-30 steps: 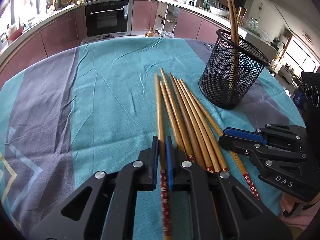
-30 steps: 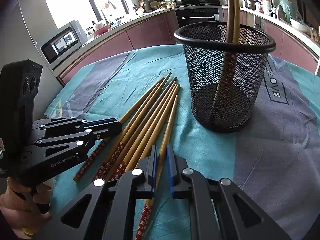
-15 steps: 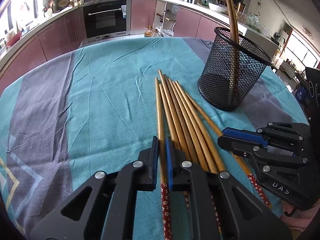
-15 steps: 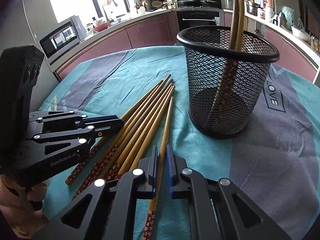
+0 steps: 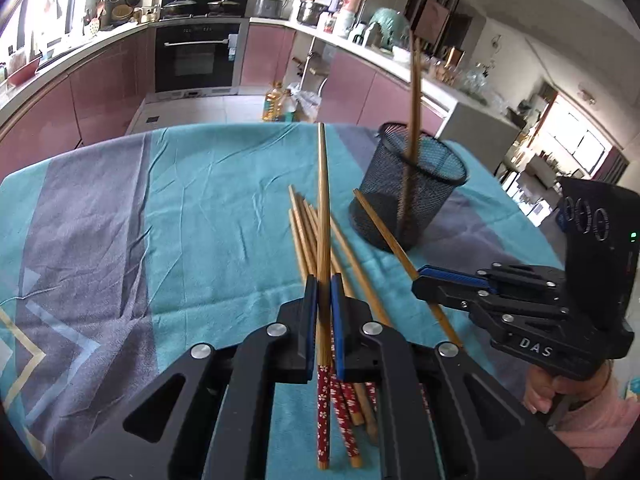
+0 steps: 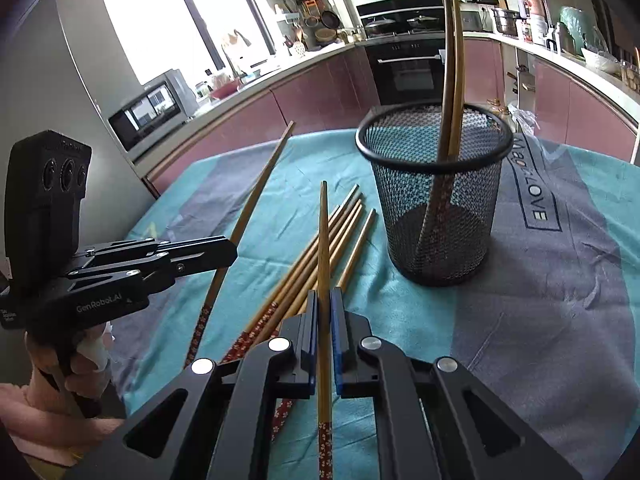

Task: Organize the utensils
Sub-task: 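Close the left gripper on another wooden chopstick and lift it, then carry the chopstick with the left gripper over the mesh cup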

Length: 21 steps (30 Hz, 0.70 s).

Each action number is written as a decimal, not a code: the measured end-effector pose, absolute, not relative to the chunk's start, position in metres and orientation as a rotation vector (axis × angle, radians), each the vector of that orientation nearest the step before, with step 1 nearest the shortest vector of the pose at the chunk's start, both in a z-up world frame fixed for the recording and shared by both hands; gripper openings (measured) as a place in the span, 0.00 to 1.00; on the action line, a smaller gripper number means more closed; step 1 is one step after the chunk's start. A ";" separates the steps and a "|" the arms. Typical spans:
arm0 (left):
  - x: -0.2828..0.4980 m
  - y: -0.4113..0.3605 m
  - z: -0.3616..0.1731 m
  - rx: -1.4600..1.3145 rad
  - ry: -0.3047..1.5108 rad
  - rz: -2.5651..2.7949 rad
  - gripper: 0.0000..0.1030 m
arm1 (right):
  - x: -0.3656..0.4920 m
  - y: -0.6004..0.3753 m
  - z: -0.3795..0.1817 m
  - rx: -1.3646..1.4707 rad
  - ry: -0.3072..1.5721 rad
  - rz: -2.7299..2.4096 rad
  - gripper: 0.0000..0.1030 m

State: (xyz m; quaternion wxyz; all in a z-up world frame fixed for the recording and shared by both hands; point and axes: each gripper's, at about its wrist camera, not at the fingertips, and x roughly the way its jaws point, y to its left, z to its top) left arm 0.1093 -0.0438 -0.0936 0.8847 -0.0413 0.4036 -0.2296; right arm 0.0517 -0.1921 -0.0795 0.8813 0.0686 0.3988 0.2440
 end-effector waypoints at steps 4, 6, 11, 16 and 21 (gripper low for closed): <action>0.102 -0.041 -0.077 -0.124 0.808 -0.527 0.07 | 0.047 -0.202 -0.064 0.179 0.789 0.537 0.05; 0.100 -0.041 -0.066 -0.145 0.787 -0.550 0.07 | 0.044 -0.207 -0.055 0.189 0.760 0.545 0.05; 0.090 -0.044 -0.041 -0.163 0.726 -0.608 0.07 | 0.037 -0.216 -0.034 0.205 0.690 0.555 0.05; 0.085 -0.049 -0.022 -0.187 0.677 -0.651 0.07 | 0.034 -0.223 -0.020 0.218 0.640 0.551 0.05; 0.089 -0.055 -0.013 -0.198 0.626 -0.661 0.07 | 0.036 -0.229 -0.007 0.212 0.597 0.546 0.05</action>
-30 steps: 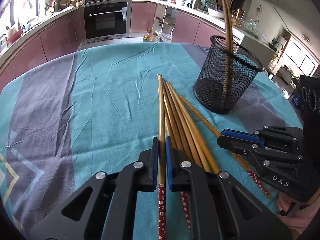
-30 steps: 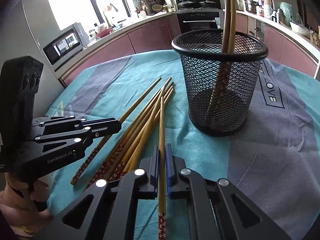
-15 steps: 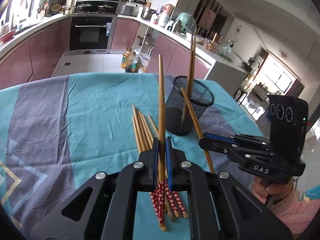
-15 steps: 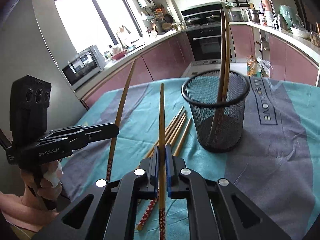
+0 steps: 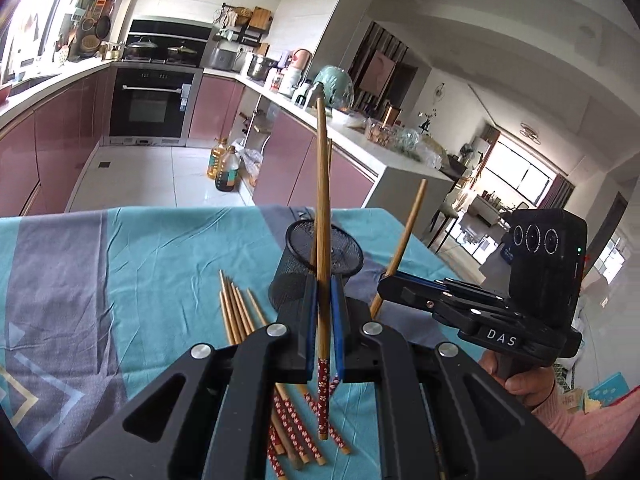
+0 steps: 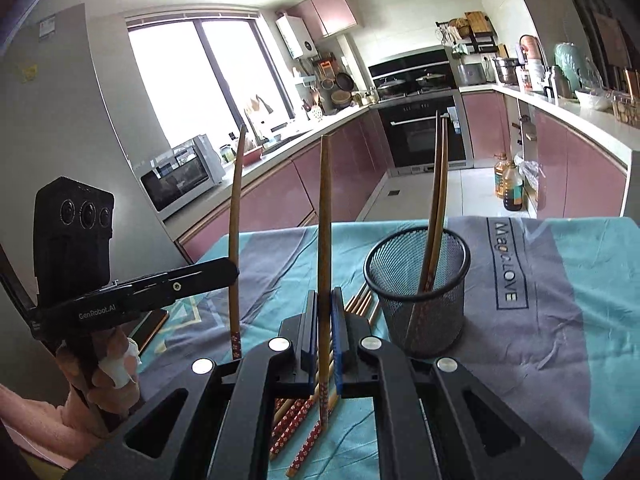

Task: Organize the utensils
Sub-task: 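Carry the chopstick with the left gripper over the mesh cup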

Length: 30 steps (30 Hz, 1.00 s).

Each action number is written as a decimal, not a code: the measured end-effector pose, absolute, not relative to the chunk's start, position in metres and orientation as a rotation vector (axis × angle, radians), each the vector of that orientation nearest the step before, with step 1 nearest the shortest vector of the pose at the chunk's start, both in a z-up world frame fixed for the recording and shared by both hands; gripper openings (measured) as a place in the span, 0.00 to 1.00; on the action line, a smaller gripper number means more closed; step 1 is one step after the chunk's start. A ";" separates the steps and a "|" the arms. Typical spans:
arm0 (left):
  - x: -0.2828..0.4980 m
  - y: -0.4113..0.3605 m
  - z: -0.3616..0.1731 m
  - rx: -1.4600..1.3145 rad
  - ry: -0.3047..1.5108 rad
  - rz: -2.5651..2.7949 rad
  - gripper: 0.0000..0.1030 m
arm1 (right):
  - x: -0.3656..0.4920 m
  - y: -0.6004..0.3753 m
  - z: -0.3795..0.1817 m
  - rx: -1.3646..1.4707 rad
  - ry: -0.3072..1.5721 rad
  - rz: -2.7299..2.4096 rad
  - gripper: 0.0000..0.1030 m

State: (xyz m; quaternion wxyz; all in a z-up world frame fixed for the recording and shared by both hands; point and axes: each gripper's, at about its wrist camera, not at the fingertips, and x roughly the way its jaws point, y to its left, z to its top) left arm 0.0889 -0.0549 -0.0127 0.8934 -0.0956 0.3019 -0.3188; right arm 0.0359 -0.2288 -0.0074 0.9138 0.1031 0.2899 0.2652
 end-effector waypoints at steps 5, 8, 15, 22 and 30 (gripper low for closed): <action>0.101 -0.062 -0.007 -0.215 0.606 -0.656 0.07 | 0.039 -0.234 0.004 0.196 0.556 0.539 0.05; 0.111 -0.067 -0.001 -0.231 0.580 -0.649 0.07 | 0.042 -0.237 0.014 0.186 0.531 0.527 0.05; 0.135 -0.082 0.027 -0.244 0.497 -0.626 0.07 | 0.048 -0.250 0.038 0.169 0.468 0.496 0.05; 0.156 -0.100 0.044 -0.235 0.418 -0.602 0.07 | 0.062 -0.255 0.058 0.141 0.412 0.462 0.05; 0.174 -0.122 0.036 -0.185 0.404 -0.561 0.07 | 0.080 -0.261 0.053 0.149 0.403 0.423 0.05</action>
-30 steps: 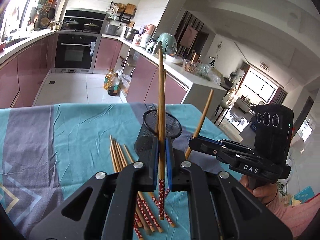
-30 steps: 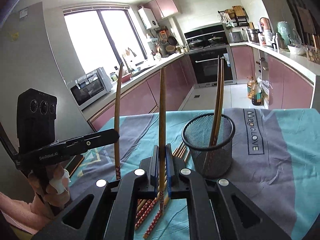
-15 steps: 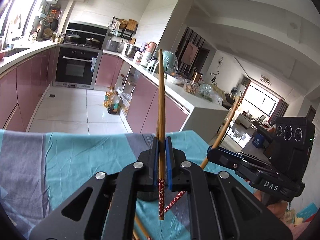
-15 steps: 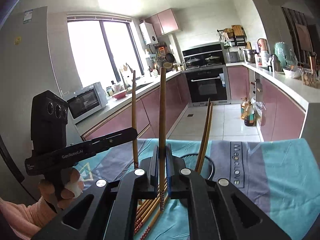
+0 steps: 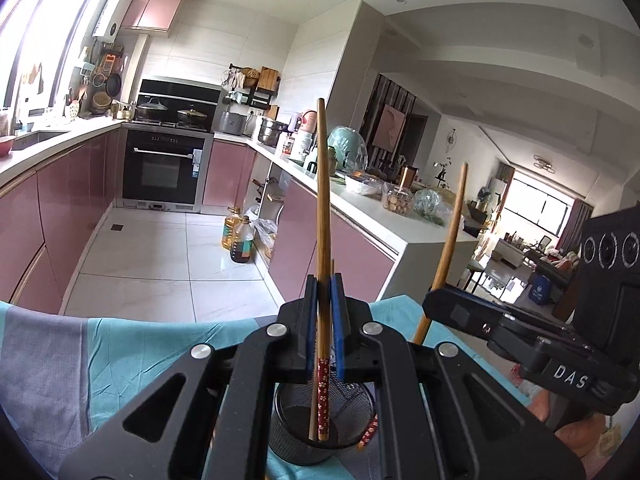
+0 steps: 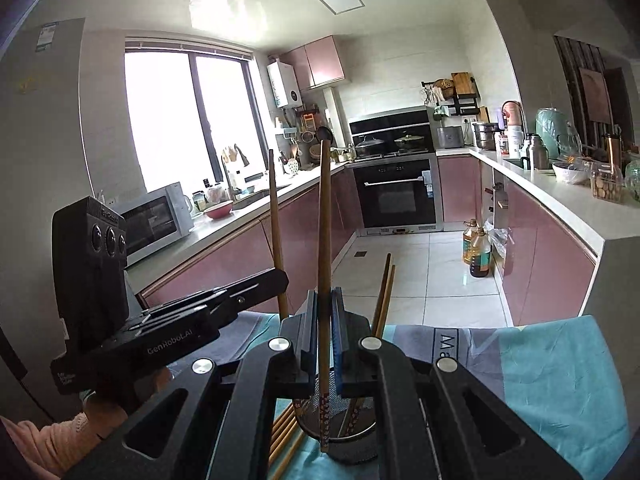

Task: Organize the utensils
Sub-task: 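Carry the chopstick with the left gripper over the mesh cup, then lower the chopstick into the mesh cup and open the left gripper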

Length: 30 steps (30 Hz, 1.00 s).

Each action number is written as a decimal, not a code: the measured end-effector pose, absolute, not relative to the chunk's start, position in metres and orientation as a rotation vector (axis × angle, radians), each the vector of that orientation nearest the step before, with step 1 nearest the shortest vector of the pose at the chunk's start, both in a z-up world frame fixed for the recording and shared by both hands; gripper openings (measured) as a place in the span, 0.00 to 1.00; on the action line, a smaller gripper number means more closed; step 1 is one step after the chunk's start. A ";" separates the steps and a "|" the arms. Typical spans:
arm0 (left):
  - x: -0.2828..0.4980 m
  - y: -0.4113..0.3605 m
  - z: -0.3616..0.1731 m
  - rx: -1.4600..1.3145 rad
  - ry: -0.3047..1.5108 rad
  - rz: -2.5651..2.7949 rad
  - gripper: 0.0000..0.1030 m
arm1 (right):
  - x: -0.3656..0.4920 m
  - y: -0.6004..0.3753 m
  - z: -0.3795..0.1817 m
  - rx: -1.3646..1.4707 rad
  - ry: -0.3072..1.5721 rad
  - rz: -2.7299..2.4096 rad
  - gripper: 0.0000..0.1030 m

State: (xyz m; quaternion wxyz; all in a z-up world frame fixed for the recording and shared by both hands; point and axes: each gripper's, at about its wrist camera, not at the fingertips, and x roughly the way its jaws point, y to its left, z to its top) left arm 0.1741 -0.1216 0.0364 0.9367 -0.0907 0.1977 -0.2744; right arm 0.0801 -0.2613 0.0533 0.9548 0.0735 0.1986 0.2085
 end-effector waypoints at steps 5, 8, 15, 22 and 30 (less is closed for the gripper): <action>0.181 -0.131 0.022 -0.157 0.428 -0.545 0.07 | 0.087 -0.262 0.052 0.166 0.394 0.414 0.05; 0.183 -0.132 0.017 -0.150 0.441 -0.543 0.07 | 0.091 -0.263 0.054 0.179 0.379 0.409 0.05; 0.187 -0.136 0.005 -0.138 0.472 -0.547 0.07 | 0.102 -0.262 0.050 0.192 0.384 0.392 0.05; 0.183 -0.137 -0.003 -0.098 0.528 -0.572 0.07 | 0.118 -0.251 0.024 0.158 0.537 0.396 0.06; 0.180 -0.130 -0.021 -0.062 0.589 -0.560 0.26 | 0.128 -0.256 -0.015 0.145 0.666 0.332 0.43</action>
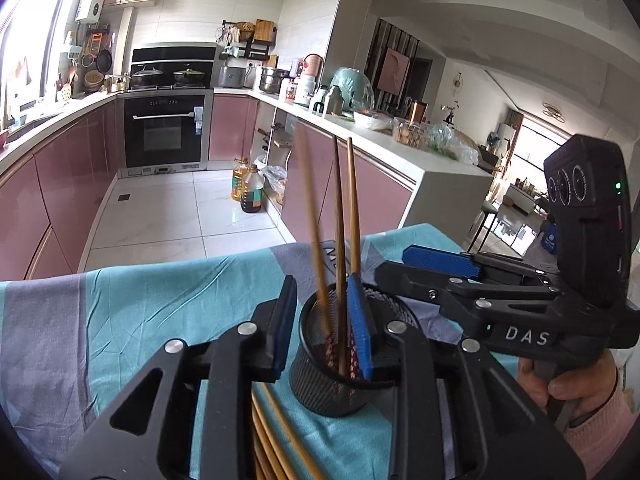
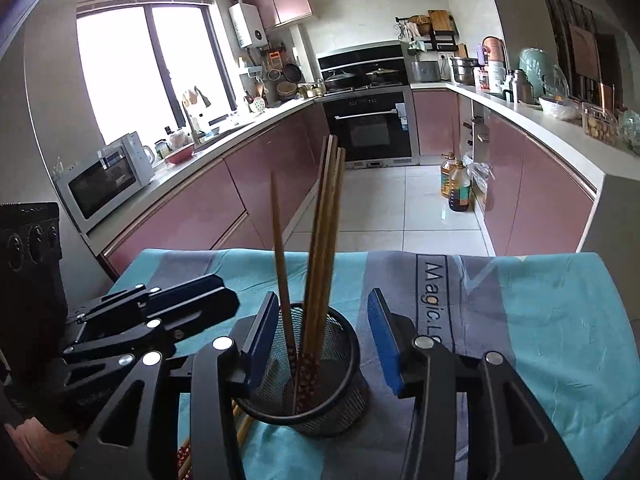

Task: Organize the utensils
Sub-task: 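Lower the chopstick into the mesh cup and open the left gripper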

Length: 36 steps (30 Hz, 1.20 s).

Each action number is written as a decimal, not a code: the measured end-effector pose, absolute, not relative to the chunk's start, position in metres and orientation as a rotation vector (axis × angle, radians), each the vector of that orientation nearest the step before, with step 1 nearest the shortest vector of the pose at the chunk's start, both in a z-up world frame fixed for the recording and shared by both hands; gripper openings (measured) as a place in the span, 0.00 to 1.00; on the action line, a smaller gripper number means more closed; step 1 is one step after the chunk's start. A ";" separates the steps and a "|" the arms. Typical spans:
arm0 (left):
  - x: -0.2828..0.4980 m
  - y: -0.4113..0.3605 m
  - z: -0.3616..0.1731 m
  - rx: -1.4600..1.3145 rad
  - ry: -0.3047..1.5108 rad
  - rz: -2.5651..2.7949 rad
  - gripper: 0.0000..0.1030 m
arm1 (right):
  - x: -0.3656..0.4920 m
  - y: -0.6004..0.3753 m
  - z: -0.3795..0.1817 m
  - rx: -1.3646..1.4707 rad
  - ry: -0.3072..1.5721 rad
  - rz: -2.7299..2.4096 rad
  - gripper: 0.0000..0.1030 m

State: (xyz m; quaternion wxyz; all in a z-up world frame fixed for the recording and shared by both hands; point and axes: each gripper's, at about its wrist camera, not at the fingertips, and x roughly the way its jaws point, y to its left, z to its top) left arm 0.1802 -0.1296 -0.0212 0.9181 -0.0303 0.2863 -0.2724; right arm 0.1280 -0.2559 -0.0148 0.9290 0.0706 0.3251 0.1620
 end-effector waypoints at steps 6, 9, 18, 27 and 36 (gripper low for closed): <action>0.181 -0.122 -0.039 -0.080 0.661 -0.590 0.29 | 0.130 -0.268 -0.040 0.223 0.758 0.369 0.25; 0.181 -0.122 -0.050 -0.109 0.701 -0.627 0.30 | 0.131 -0.267 -0.048 0.251 0.787 0.391 0.23; 0.171 -0.107 -0.050 -0.177 0.714 -0.669 0.33 | 0.127 -0.264 -0.048 0.269 0.803 0.421 0.23; 0.155 -0.114 -0.048 -0.128 0.676 -0.657 0.32 | 0.128 -0.261 -0.050 0.276 0.816 0.423 0.24; 0.169 -0.102 -0.060 -0.178 0.725 -0.633 0.34 | 0.129 -0.259 -0.050 0.258 0.817 0.422 0.24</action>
